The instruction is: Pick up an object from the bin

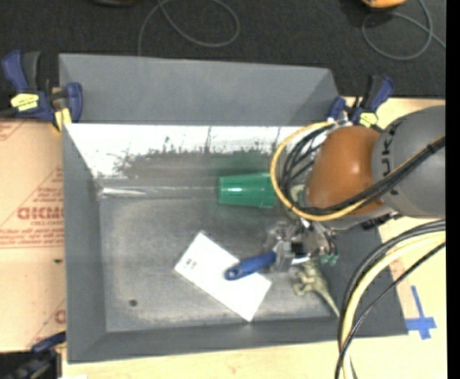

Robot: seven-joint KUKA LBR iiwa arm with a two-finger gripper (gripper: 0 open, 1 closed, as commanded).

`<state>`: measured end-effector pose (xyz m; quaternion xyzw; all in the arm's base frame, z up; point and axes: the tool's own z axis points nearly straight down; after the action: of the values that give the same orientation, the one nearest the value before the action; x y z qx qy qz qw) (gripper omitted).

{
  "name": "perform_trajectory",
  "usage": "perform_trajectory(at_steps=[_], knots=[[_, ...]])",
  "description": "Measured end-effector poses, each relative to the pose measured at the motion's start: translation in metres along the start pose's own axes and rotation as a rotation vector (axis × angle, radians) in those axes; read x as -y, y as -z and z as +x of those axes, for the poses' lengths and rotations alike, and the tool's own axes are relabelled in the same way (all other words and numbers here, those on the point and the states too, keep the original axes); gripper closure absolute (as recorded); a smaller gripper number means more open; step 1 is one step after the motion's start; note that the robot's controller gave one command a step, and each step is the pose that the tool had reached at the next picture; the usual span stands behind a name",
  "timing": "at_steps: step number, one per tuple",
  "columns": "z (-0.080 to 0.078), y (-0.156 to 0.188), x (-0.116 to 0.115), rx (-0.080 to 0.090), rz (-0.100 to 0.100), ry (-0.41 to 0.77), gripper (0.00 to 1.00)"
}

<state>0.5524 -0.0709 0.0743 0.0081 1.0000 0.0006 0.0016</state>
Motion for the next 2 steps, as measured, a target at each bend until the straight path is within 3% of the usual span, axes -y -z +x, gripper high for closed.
perform_trajectory(at_steps=[2], knots=[[-0.0002,0.0152,0.0003,-0.002,0.000,0.000,1.00]])
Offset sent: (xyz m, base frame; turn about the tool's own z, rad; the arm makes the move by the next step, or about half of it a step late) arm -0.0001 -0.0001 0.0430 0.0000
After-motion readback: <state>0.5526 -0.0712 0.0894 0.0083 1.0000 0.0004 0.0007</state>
